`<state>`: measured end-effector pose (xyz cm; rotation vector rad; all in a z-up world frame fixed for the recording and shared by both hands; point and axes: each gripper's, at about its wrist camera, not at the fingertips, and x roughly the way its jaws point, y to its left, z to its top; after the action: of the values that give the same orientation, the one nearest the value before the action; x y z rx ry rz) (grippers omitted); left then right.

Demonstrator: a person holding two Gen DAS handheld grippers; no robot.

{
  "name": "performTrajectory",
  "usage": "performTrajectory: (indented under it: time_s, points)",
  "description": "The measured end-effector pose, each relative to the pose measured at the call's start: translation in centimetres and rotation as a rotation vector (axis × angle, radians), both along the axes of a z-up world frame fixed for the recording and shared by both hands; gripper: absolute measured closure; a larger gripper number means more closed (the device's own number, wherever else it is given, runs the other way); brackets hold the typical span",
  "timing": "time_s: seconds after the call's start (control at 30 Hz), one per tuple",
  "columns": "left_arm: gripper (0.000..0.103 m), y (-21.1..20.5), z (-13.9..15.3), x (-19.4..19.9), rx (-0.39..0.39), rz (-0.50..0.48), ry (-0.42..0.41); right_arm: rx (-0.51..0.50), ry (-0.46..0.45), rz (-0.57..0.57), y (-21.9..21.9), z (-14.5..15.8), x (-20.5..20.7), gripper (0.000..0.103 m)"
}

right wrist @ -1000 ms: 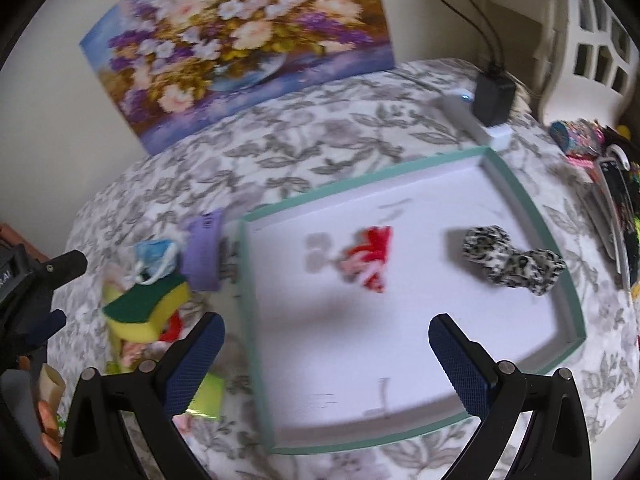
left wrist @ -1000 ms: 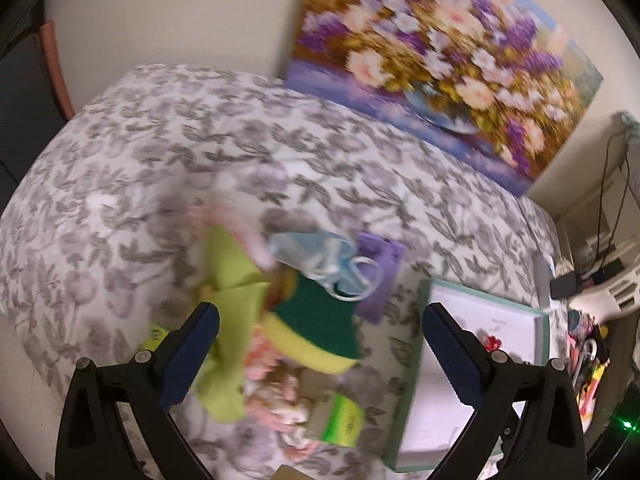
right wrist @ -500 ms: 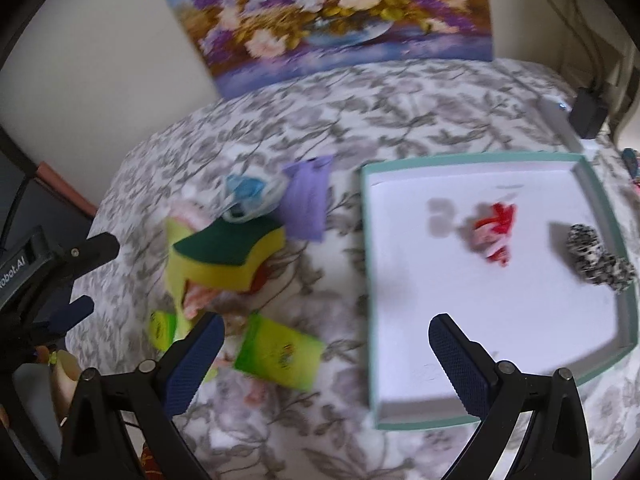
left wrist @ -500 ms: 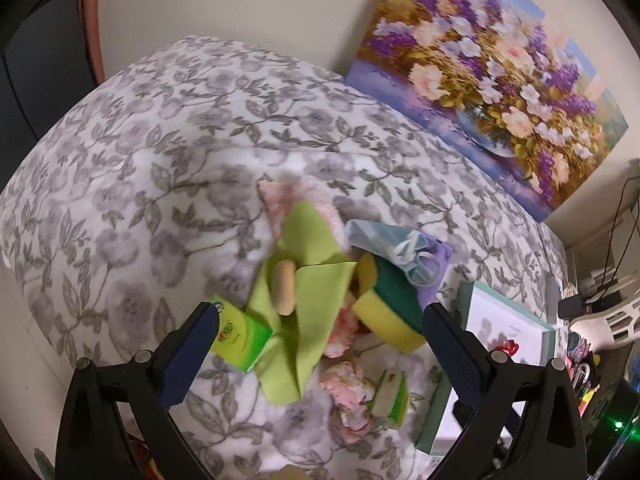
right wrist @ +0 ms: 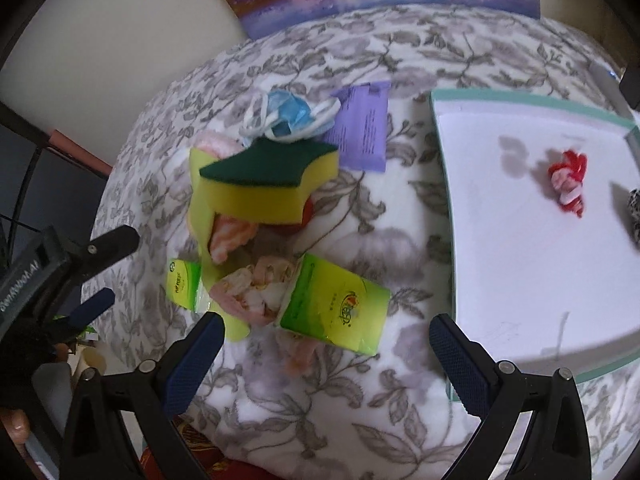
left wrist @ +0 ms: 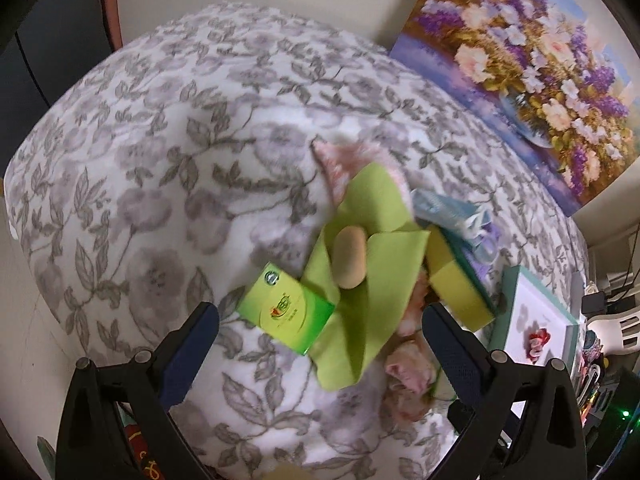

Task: Organize soft objects
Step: 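Open the right tool and move both tools back to the pile, then grasp a green tissue pack with each tool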

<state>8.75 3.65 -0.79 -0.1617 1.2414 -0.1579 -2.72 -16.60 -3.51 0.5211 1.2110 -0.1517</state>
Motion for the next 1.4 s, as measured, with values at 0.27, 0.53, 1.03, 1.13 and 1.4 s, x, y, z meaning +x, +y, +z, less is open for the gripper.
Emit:
performTrajectory:
  time_s: [0.27,0.53,1.03,1.13,1.4]
  points:
    - [0.002,0.3,-2.9,0.7,0.014,0.015,0.084,0.065,0.011,-0.045,-0.6,-0.9,0.0,0.0]
    - [0.002,0.5,-5.2,1.6,0.024,0.04,0.152,0.076,0.03,-0.08,-1.5,-1.3,-0.2,0.009]
    - [0.002,1.2,-9.6,3.1,0.071,0.133,0.243,0.112,0.073,-0.103,-1.8,-2.9,0.2,0.019]
    - [0.002,1.1,-9.9,3.1,0.055,0.14,0.256,0.136,0.077,-0.115,-2.0,-3.3,0.3,0.02]
    - [0.019,1.3,-9.9,3.1,0.021,0.121,0.26,0.202,0.081,-0.127,-2.3,-4.3,0.3,0.033]
